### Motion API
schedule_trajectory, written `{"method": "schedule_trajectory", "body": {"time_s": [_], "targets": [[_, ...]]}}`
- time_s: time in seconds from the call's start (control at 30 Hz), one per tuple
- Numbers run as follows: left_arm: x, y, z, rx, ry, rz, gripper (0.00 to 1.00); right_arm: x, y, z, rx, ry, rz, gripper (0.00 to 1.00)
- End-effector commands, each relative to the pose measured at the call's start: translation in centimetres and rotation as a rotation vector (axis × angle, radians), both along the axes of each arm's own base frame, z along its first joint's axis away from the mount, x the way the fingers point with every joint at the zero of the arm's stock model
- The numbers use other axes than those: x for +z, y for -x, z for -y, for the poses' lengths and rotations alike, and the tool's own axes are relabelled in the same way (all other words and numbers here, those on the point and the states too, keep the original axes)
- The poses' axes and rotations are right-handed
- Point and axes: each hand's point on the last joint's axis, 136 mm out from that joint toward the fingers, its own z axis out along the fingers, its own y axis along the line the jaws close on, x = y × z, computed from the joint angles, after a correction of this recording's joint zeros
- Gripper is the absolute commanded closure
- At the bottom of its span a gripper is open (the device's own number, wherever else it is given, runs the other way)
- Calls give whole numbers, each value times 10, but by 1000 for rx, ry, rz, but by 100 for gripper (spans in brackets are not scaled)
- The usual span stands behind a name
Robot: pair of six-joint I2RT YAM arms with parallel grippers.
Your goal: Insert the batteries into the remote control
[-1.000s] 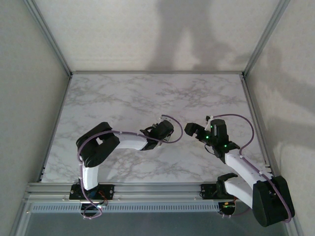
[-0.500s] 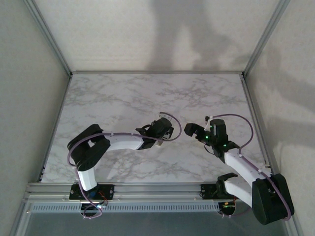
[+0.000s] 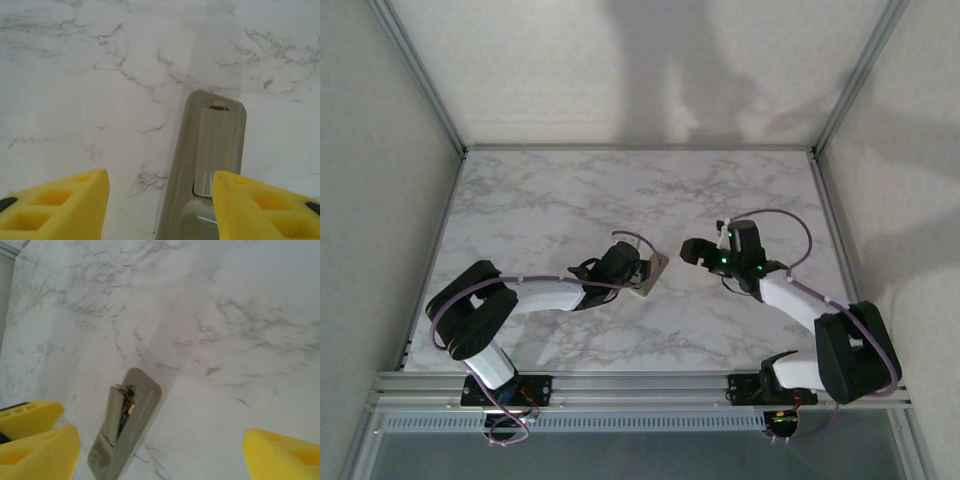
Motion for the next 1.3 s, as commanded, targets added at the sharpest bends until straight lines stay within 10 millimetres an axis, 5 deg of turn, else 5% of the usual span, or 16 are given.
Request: {"method": "schedule_trajectory", "body": {"time_s": [0.0,0.5,0.8,1.27], "targets": [[0,-1,1,11,71,-11,44,-4,-9,-12,46,65,-13,17],[-22,4,0,3,76,-45,47,-42,-34,-60,172,221,-108,43],[-32,5,-1,-2,57,-62,48,-54,-42,-66,182,254,-121,47],[-36,3,-1,8,38,-69,48,-54,-28,-66,198,239,-127,50]]}}
